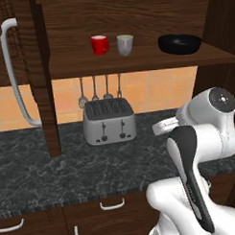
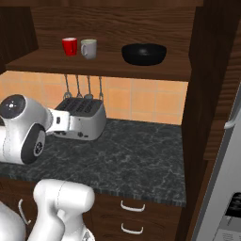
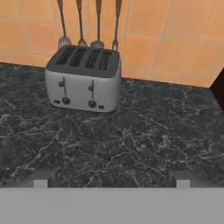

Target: Gather all objects into one cabinet and sort the glasses and bowls to opposite sides.

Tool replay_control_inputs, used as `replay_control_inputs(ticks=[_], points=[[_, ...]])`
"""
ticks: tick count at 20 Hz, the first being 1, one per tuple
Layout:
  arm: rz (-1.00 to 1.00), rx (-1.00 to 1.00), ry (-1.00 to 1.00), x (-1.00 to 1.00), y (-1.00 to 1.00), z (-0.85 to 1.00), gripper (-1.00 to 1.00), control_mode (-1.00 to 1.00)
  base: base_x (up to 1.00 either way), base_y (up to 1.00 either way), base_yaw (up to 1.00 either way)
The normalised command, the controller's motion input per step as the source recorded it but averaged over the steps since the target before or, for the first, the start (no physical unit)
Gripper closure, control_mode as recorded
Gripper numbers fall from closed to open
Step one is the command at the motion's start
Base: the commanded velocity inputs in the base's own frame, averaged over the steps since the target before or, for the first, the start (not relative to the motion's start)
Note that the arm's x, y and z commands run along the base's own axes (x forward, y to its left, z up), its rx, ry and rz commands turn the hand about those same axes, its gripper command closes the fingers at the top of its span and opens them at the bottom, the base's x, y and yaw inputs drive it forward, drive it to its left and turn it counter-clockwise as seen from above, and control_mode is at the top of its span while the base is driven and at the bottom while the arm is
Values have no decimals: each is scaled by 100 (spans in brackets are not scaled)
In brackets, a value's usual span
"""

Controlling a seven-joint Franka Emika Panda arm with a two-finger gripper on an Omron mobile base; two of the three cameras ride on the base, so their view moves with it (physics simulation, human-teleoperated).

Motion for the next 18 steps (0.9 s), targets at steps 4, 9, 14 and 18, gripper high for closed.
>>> replay_control_inputs(ticks=[4, 9, 14, 18], points=[[2, 0, -5, -44, 0, 30, -100, -100, 0, 0, 0], [3, 0, -10, -81, 0, 74, -100, -100, 0, 0, 0], [-1, 14, -1, -62, -2, 63, -100, -100, 0, 0, 0], [-8, 28, 1, -32, -13, 30, -100, -100, 0, 0, 0]])
